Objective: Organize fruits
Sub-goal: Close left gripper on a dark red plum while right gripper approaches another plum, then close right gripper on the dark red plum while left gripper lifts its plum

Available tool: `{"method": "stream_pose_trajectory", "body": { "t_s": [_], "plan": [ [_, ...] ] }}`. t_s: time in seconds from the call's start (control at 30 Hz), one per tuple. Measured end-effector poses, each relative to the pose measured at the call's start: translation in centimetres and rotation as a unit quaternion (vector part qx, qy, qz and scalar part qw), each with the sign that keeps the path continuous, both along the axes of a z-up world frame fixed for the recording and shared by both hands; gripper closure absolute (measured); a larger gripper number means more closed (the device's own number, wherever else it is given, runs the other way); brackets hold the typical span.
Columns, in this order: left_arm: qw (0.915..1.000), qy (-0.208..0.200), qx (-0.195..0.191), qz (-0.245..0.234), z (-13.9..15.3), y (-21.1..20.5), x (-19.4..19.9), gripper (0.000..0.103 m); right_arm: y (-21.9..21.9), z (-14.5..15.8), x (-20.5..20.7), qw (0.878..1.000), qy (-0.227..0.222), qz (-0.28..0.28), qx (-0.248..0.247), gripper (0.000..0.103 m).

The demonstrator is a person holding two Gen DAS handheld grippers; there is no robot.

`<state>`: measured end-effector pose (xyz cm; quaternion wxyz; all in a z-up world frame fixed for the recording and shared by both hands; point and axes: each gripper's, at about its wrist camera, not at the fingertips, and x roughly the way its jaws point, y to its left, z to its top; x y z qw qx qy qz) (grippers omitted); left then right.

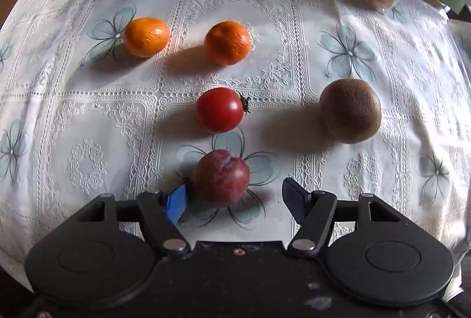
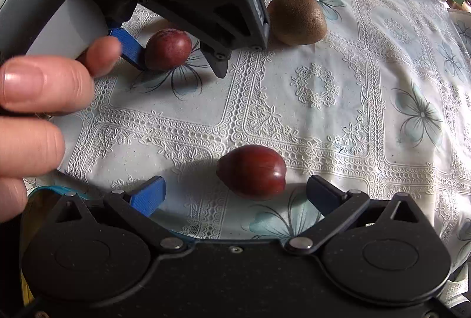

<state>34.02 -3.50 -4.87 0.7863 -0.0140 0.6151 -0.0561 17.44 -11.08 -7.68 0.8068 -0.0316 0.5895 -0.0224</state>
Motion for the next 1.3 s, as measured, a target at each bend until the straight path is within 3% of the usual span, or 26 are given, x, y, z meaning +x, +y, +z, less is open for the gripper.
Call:
{"method": "stream_pose_trajectory", "body": {
  "t_s": [0.23, 0.27, 0.37, 0.5, 0.67, 0.8, 0.9, 1.07, 1.3],
  "plan": [
    [0.9974, -0.014, 0.05, -0.05, -0.2, -2.0, -0.8, 0.032, -0.1, 0.0, -0.5, 1.0, -0.011, -0.003, 0.001, 0.0],
    [0.9977, -0.014, 0.047, -0.047, -0.1, -1.9, -0.8, 0.036, -0.1, 0.0, -0.5, 1.0, -0.01, -0.003, 0.001, 0.0],
    [0.9988, -0.011, 0.042, -0.021, 0.3, -1.1, -0.4, 0.064, -0.1, -0.1, -0.4, 1.0, -0.009, -0.002, 0.001, 0.0],
    [0.9999, 0.006, 0.007, 0.01, 0.5, 0.7, 0.4, 0.065, -0.2, -0.1, -0.3, 1.0, -0.008, -0.001, 0.002, 0.0],
    [0.9996, -0.01, 0.021, 0.015, 1.2, 1.2, 0.2, 0.065, -0.6, 0.1, 0.1, 1.0, 0.004, 0.008, 0.007, 0.002],
    [0.9996, -0.013, 0.017, 0.015, 1.9, 1.6, -0.1, 0.065, -1.2, 0.6, 0.4, 1.0, 0.014, 0.014, 0.005, 0.014],
    [0.9996, -0.009, 0.019, 0.018, 2.0, 1.9, -0.3, 0.065, -2.3, 0.9, 1.0, 0.999, 0.023, 0.002, 0.029, 0.019],
    [0.9996, -0.004, 0.018, 0.02, 2.3, 2.1, -0.5, 0.065, -4.4, 1.0, 1.9, 0.995, 0.035, -0.03, 0.083, 0.019],
    [0.9997, -0.003, 0.005, 0.023, 3.3, 2.9, -0.6, 0.065, -5.6, 1.0, 2.7, 0.99, 0.048, -0.053, 0.122, 0.019]
  ]
}}
